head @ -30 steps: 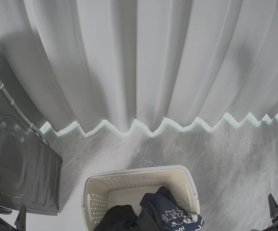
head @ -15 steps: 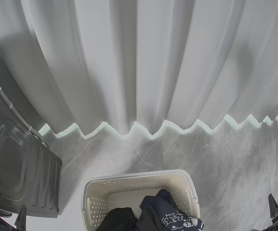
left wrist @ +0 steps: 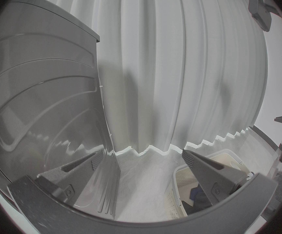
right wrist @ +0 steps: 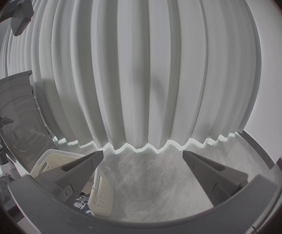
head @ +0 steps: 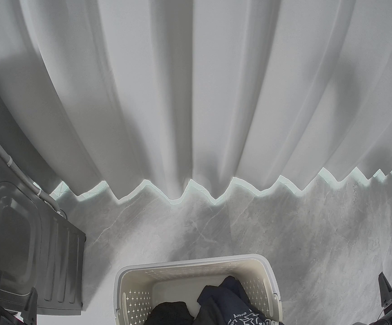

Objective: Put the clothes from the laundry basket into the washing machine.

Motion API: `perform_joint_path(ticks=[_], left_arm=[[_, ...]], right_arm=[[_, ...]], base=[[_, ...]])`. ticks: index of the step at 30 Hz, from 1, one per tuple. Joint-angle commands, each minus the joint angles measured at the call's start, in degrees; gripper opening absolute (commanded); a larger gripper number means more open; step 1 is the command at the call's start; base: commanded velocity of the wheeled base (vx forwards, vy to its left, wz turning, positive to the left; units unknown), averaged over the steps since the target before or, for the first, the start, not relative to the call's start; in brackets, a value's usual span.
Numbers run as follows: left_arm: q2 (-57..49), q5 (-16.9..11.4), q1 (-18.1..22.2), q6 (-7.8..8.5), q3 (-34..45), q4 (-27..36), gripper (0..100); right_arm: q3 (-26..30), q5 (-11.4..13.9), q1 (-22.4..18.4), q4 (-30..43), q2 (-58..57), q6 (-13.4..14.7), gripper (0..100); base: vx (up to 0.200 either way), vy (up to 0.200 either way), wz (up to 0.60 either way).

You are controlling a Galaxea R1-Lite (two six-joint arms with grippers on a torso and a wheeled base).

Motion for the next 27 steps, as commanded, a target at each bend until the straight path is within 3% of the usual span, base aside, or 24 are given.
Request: perform_joint_path(ticks=[1, 24, 27], left_arm=[[-1.04, 0.00, 0.13, 0.02, 0.92, -0.05, 100], [-1.04, 0.00, 0.04, 0.02, 0.92, 0.04, 100], [-1.04, 0.00, 0.04, 0.02, 0.92, 0.04, 100]], right_arm=[[0.92, 0.01, 0.05, 0.06, -0.94, -0.01, 100], [0.92, 0.01, 0.05, -0.02, -0.94, -0.01, 100], [0.92, 0.01, 0.05, -0.02, -0.94, -0.01, 100]], base=[[0.000, 0.000, 0.00], [0.000, 0.000, 0.00], [-0.200, 0.000, 0.00]])
